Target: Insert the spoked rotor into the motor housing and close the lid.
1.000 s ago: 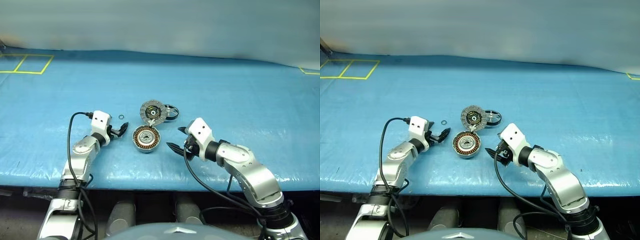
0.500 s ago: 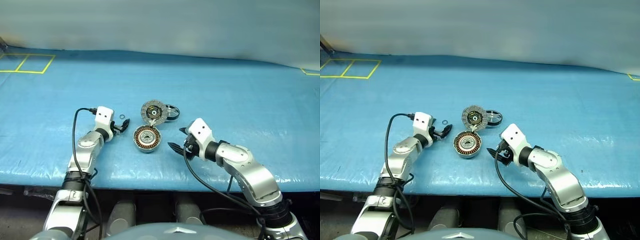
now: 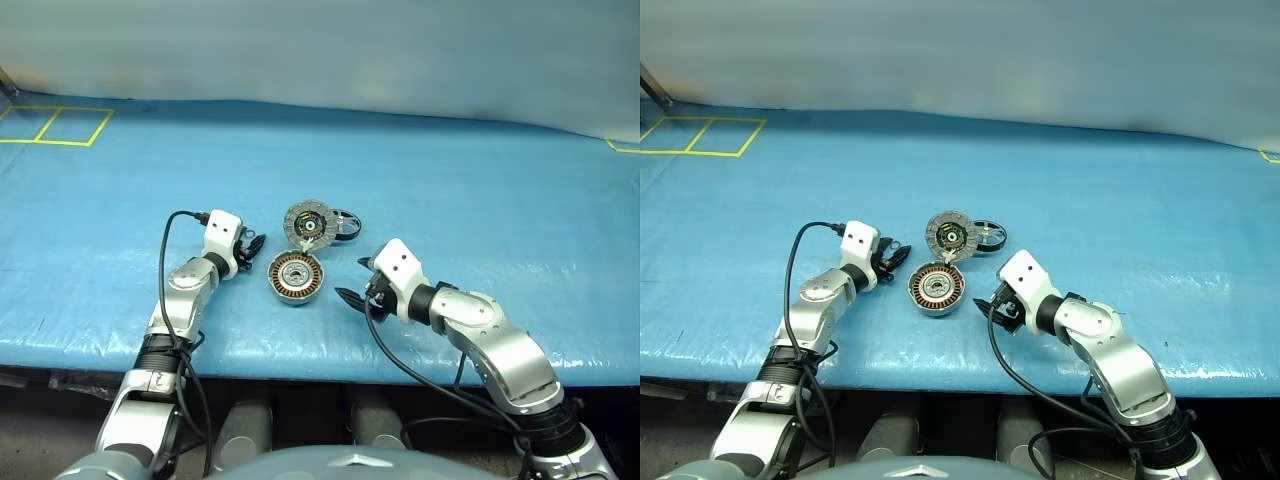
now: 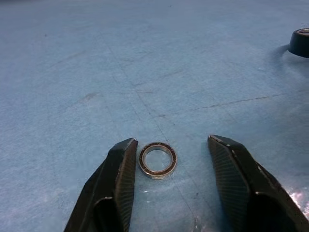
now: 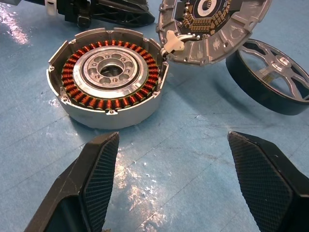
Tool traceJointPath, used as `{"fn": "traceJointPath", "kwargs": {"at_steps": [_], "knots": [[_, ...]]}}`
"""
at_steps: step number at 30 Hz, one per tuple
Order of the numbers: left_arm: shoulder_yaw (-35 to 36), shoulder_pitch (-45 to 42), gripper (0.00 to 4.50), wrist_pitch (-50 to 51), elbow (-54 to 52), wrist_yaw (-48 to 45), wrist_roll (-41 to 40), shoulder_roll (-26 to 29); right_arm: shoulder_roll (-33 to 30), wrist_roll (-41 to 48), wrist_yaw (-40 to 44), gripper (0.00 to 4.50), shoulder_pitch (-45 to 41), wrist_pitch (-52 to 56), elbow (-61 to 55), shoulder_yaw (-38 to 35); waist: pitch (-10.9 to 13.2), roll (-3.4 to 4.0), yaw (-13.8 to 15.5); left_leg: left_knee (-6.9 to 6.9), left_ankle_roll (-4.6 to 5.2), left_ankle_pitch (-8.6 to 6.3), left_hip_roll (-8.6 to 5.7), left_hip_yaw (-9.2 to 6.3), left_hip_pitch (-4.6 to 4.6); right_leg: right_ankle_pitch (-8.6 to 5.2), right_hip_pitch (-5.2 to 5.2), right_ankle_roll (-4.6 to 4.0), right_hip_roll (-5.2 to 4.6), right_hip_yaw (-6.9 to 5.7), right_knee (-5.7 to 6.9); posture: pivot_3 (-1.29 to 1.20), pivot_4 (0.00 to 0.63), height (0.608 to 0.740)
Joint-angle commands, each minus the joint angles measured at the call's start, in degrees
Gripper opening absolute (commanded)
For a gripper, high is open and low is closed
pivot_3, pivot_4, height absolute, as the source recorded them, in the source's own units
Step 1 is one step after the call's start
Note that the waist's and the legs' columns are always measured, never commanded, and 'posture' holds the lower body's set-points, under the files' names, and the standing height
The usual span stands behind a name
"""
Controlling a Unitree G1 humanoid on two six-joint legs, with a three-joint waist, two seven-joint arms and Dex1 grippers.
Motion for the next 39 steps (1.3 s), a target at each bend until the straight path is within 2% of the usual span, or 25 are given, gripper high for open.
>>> {"fn": "traceJointPath", "kwargs": {"at_steps": [1,2,4,7,10,16,20,23,27,39], "knots": [[-0.7,0.7,1.31,0.7,0.6,-0.8,0.4,-0.3,-0.2,-0.2,-0.5,3.81,-0.7,-1.2,-0.8,-0.6,0.0,0.00,0.0,0.00,0.00,0.00,0.00,0.00,0.00,0.00,0.00,0.00,0.00,0.00,0.00,0.00,0.150,0.740],[-0.6,0.7,0.98,0.8,0.7,-0.5,0.6,-0.3,-0.2,-0.2,-0.6,3.81,-0.7,-1.2,-0.7,-0.6,0.0,0.00,0.0,0.00,0.00,0.00,0.00,0.00,0.00,0.00,0.00,0.00,0.00,0.00,0.00,0.00,0.150,0.740],[-0.5,1.0,0.98,0.6,0.7,-0.4,0.6,-0.2,-0.1,-0.3,-0.7,3.81,-0.7,-1.3,-0.6,-0.6,0.0,0.00,0.0,0.00,0.00,0.00,0.00,0.00,0.00,0.00,0.00,0.00,0.00,0.00,0.00,0.00,0.150,0.740],[-0.6,1.7,0.68,-0.3,0.0,-1.2,0.3,-0.2,-0.1,-0.4,-1.0,3.81,-0.8,-1.7,-0.4,-0.6,0.0,0.00,0.0,0.00,0.00,0.00,0.00,0.00,0.01,0.00,0.00,0.00,0.00,0.00,0.00,0.00,0.150,0.740],[-0.6,2.3,0.68,-1.7,-0.6,-1.4,0.6,0.2,0.2,-0.7,-1.7,3.81,-0.7,-2.5,0.2,-1.2,0.0,0.00,0.0,-0.01,0.00,0.00,0.00,0.00,0.00,0.00,0.00,0.00,0.00,0.00,0.00,0.00,0.150,0.740],[-1.4,4.8,0.68,-4.6,-5.3,-7.4,0.0,3.3,1.2,1.5,-1.2,3.81,0.5,-5.7,1.5,-4.5,0.0,0.00,-0.2,-0.02,0.00,0.00,0.00,0.01,-0.01,0.00,-0.03,-0.01,0.00,0.01,-0.01,0.00,0.150,0.740],[-0.9,7.1,0.68,-4.0,-11.0,-14.3,-3.9,6.0,1.4,1.0,0.0,3.81,3.0,-13.8,2.7,-5.2,0.0,0.01,-0.3,-0.06,0.00,0.00,0.01,0.01,-0.03,-0.01,-0.06,-0.02,0.00,0.01,-0.02,0.00,0.150,0.740],[-0.1,7.6,0.68,-2.8,-14.3,-17.9,-6.7,7.3,0.2,1.9,2.3,3.81,4.4,-15.2,3.1,-4.9,0.0,0.00,-0.2,-0.08,0.00,0.00,0.01,0.00,-0.04,-0.02,-0.07,-0.03,0.00,0.00,-0.02,0.00,0.150,0.740],[0.5,7.1,0.68,-0.7,-16.6,-21.5,-9.7,8.9,0.0,6.6,6.2,3.81,5.8,-14.7,2.6,-6.0,0.0,0.00,-0.2,-0.04,0.00,0.00,0.03,0.01,-0.03,-0.02,-0.05,-0.04,0.00,0.01,-0.03,0.00,0.150,0.740],[-2.2,2.8,0.68,3.4,-16.9,-31.3,-13.7,10.4,-0.3,3.9,6.5,3.81,7.0,-17.3,4.5,-3.1,0.0,0.01,-0.5,-0.05,0.00,0.00,0.04,0.03,-0.03,-0.03,-0.06,-0.05,0.01,0.00,-0.02,0.00,0.150,0.740]]}}
